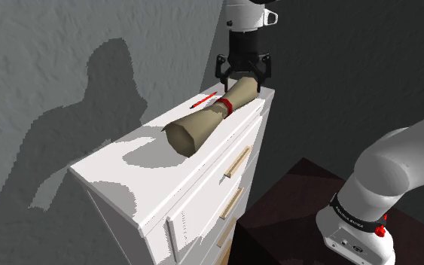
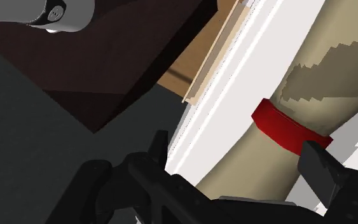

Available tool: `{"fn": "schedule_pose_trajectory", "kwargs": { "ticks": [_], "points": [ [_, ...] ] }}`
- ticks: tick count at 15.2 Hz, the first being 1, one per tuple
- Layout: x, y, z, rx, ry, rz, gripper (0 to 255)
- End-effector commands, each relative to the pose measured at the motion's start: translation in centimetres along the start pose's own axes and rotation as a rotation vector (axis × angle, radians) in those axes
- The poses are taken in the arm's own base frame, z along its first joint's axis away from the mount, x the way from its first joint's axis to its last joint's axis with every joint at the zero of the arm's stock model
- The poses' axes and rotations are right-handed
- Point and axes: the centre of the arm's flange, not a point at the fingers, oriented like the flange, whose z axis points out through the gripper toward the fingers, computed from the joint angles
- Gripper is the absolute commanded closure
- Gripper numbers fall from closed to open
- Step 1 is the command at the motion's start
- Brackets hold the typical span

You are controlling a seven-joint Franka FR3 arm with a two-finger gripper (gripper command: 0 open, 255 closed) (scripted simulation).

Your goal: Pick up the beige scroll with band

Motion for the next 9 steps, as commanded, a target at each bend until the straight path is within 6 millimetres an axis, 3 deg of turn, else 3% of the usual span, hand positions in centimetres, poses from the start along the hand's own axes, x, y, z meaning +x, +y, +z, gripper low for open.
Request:
{"fn": "schedule_pose_trajectory", "kwargs": {
  "ticks": [1,4,9],
  "points": [
    [0.1,-2.9,1.0,-0.028,-0.017,0.135,0],
    [0.9,-7.0,2.3,-0.068,-0.038,0.312,0],
    [0.9,-7.2,4.9,-0.068,-0.038,0.312,0]
  ]
}}
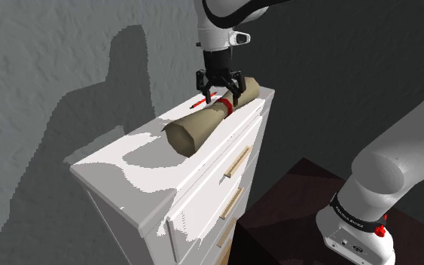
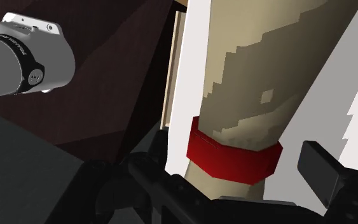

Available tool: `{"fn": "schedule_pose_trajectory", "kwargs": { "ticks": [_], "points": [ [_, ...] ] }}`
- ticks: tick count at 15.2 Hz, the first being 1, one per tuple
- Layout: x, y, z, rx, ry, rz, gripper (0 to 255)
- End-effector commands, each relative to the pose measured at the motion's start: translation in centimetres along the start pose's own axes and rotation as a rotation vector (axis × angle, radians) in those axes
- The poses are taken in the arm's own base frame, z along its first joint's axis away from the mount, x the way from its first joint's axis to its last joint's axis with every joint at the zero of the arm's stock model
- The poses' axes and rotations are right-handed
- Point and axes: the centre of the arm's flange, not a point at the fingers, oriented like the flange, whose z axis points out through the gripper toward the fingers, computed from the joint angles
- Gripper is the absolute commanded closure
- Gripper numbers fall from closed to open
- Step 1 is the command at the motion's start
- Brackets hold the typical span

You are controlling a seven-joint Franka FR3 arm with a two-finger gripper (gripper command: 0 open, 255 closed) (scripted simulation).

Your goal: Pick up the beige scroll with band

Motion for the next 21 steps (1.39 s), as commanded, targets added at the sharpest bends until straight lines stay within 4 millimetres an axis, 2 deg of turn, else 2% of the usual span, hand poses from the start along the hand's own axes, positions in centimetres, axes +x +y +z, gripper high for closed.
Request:
{"fn": "schedule_pose_trajectory", "kwargs": {
  "ticks": [1,4,5,14,21],
  "points": [
    [0.0,-0.2,1.0,0.0,0.0,0.003,0],
    [0.0,-0.3,1.8,0.0,0.0,0.003,0],
    [-0.1,-0.3,1.8,0.0,0.0,0.003,255],
    [0.0,-0.3,1.8,0.0,0.0,0.003,255],
    [0.0,0.3,-1.8,0.0,0.0,0.003,255]
  ]
}}
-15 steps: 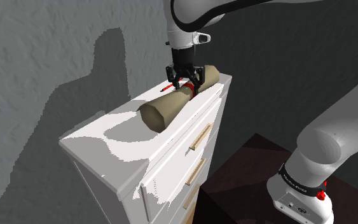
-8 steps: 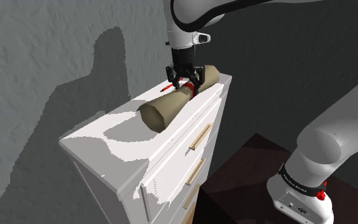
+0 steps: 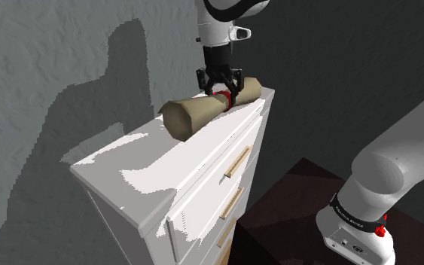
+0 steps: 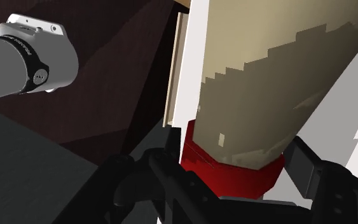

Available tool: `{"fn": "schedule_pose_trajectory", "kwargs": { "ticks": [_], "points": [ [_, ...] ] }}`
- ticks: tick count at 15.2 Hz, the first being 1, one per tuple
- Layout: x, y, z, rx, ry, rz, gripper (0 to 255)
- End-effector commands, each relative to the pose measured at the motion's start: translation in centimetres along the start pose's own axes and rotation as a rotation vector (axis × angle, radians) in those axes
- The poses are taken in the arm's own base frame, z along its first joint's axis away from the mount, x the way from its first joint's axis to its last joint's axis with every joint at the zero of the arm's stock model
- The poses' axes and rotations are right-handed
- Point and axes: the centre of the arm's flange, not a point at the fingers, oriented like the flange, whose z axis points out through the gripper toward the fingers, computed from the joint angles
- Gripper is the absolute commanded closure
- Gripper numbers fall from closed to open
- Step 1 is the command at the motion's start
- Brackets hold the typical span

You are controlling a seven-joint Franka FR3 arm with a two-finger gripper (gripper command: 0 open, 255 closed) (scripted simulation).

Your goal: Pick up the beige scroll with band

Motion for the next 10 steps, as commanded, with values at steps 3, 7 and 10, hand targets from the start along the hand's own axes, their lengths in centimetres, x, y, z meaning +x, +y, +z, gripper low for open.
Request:
{"fn": "schedule_pose_trajectory", "kwargs": {
  "ticks": [3,7,10],
  "points": [
    [0.1,0.3,-2.3,0.002,0.0,0.0,255],
    [0.1,0.7,-4.4,0.002,0.0,0.0,255],
    [0.1,0.8,-5.0,0.002,0.001,0.0,255]
  ]
}}
